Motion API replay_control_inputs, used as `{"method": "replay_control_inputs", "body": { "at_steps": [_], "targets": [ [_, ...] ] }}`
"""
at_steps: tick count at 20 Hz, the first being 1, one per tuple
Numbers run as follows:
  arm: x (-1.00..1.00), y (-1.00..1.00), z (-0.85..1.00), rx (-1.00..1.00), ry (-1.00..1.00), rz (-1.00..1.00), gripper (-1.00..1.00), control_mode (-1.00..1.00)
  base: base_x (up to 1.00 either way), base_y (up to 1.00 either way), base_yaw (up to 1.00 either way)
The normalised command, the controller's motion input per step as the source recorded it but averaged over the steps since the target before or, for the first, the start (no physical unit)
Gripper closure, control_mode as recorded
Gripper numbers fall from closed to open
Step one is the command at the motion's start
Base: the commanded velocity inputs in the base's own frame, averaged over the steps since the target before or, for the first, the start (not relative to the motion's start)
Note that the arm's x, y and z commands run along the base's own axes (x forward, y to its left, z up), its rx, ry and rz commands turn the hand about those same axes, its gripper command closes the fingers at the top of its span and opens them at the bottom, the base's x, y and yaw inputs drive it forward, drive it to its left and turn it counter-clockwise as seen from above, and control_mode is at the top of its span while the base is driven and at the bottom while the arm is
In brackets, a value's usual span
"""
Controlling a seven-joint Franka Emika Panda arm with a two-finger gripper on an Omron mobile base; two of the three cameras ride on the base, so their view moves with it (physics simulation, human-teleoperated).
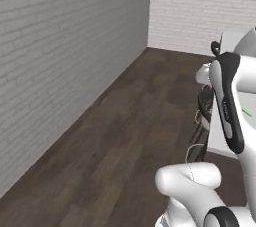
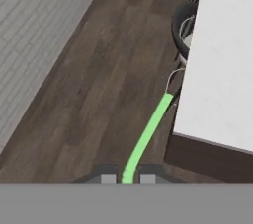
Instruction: Take a straw from the drawer in front and place it inside the glass cup on the dining counter.
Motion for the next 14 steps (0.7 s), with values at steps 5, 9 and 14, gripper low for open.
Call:
{"method": "replay_control_inputs", "body": {
  "at_steps": [5, 9, 14],
  "targets": [
    [0.00, 0.00, 0.00, 0.00, 0.00, 0.00, 1.00, 1.00, 0.89, 1.00, 0.01],
    [0.00, 0.00, 0.00, 0.00, 0.00, 0.00, 1.00, 1.00, 0.75, 1.00, -0.04],
    [0.00, 0.00, 0.00, 0.00, 0.00, 0.00, 1.00, 1.00, 0.91, 0.65, -0.52]
  ]
}}
